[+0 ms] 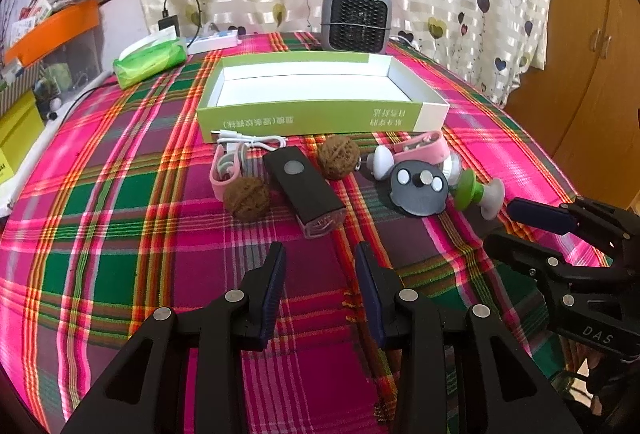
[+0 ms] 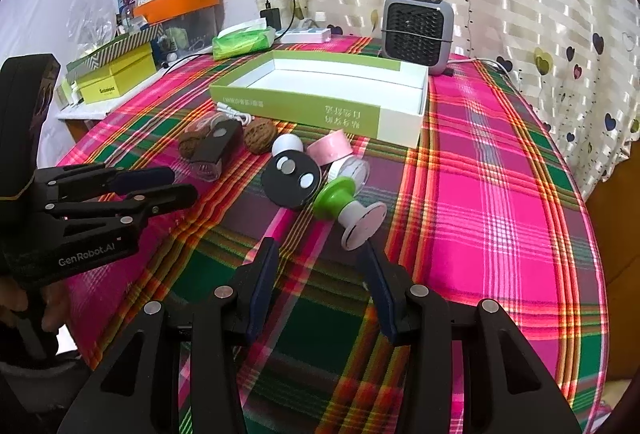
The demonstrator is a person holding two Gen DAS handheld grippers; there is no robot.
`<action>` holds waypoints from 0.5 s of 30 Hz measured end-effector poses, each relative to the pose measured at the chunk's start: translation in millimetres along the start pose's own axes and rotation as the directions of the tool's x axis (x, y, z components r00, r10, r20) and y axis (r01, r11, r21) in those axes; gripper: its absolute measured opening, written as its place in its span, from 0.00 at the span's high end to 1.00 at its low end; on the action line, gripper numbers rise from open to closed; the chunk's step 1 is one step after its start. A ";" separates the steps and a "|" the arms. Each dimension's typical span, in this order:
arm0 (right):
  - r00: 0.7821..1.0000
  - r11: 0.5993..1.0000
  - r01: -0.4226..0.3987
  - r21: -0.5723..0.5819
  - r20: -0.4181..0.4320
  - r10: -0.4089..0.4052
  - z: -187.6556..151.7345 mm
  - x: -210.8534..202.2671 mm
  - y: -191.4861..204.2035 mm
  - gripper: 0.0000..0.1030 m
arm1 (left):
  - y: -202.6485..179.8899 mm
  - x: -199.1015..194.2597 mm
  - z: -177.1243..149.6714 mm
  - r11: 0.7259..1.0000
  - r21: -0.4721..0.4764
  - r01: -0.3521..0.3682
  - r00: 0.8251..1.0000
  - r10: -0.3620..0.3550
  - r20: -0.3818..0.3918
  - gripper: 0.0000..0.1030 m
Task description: Organize objects
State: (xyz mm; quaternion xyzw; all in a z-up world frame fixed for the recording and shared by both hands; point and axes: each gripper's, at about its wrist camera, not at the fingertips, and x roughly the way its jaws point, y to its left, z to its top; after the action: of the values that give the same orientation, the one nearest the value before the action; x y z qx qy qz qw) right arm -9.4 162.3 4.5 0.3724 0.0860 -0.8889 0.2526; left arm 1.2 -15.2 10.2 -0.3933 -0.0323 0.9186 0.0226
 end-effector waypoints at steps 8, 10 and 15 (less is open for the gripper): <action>1.000 1.000 -0.003 0.002 0.010 0.003 4.4 0.2 -5.1 0.56 | 2.8 2.2 5.3 1.000 -0.020 0.021 1.000 -0.021 0.002 0.67; 1.000 1.000 -0.004 0.004 0.013 0.004 4.9 0.2 -6.6 0.56 | 3.4 2.9 6.5 0.999 -0.022 0.025 1.000 -0.025 0.003 0.67; 1.000 1.000 -0.001 0.014 0.013 0.001 7.7 2.0 -11.0 0.55 | 4.1 3.2 7.3 0.999 -0.028 0.026 1.000 -0.026 0.003 0.67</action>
State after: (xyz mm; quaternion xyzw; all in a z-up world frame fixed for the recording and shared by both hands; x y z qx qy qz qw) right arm -21.0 168.3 8.2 0.3684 0.0779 -0.8917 0.2510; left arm -6.4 -19.5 12.6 -0.3919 -0.0502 0.9182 0.0290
